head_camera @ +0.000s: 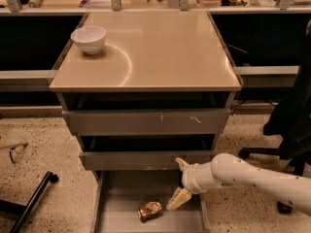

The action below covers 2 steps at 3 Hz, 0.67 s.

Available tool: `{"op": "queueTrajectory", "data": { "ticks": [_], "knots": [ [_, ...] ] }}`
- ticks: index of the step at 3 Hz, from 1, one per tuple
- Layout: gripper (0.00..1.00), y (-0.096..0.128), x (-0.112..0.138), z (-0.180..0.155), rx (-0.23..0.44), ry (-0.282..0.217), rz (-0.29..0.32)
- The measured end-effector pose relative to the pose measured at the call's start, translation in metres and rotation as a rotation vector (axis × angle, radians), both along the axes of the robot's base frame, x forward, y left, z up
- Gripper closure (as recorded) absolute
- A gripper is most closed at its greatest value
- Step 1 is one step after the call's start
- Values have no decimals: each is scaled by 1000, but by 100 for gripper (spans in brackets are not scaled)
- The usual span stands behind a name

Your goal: Pick orange can from bottom drawer and place on counter

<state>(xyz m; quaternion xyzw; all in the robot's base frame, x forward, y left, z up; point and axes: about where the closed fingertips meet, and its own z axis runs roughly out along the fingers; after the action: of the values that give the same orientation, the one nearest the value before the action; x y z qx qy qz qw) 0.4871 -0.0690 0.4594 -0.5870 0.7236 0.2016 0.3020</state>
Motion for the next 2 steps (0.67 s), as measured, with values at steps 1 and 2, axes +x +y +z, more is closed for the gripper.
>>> {"op": "queueTrajectory", "data": {
  "ticks": [1, 2],
  "knots": [
    [0, 8, -12, -55, 94, 71, 4],
    [0, 15, -20, -70, 112, 98, 6]
  ]
}}
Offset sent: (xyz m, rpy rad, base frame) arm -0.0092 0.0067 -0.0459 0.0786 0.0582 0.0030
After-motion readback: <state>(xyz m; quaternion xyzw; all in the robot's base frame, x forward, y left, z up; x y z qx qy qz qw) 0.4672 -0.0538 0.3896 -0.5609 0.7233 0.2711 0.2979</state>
